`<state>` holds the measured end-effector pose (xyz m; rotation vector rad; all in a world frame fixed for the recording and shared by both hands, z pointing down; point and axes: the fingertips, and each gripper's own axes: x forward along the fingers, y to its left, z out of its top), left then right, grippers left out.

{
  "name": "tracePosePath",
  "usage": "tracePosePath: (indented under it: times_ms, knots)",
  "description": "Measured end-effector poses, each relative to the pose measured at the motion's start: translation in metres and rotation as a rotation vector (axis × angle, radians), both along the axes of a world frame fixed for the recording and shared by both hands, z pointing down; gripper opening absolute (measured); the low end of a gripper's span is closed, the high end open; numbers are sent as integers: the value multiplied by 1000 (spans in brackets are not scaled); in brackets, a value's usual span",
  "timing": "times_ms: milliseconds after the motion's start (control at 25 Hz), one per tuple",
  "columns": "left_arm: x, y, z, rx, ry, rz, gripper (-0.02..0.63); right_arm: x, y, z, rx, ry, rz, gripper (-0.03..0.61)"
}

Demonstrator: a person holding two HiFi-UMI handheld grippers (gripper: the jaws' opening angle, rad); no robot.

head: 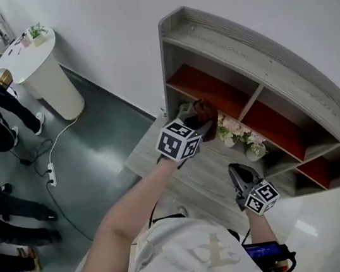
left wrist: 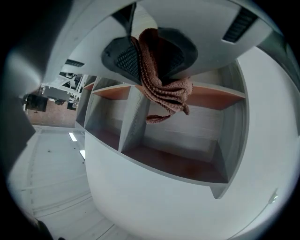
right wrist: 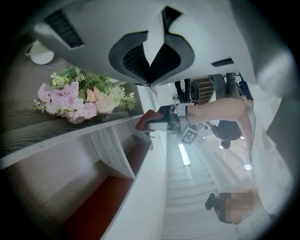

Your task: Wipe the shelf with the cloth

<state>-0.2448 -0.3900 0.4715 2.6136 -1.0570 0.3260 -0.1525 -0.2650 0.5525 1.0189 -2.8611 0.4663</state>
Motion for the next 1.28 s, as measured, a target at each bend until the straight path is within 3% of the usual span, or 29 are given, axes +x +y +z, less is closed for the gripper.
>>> tracePosePath:
  times_ms: [240,560,920,1280]
  knots:
    - [32,-37,-16,11,-39,86,91,10,-9,0,4,7,38,5]
    - [90,-72,-18,-15,-182,222,91,36,-7,11,-10,19,116,5]
    - [108,-100,1,-80,-241,269,91,54,-13,19,-27,26,157,5]
    - [113,-93,15,-57,-412,328,84,49,-22,15,-24,22,148,6]
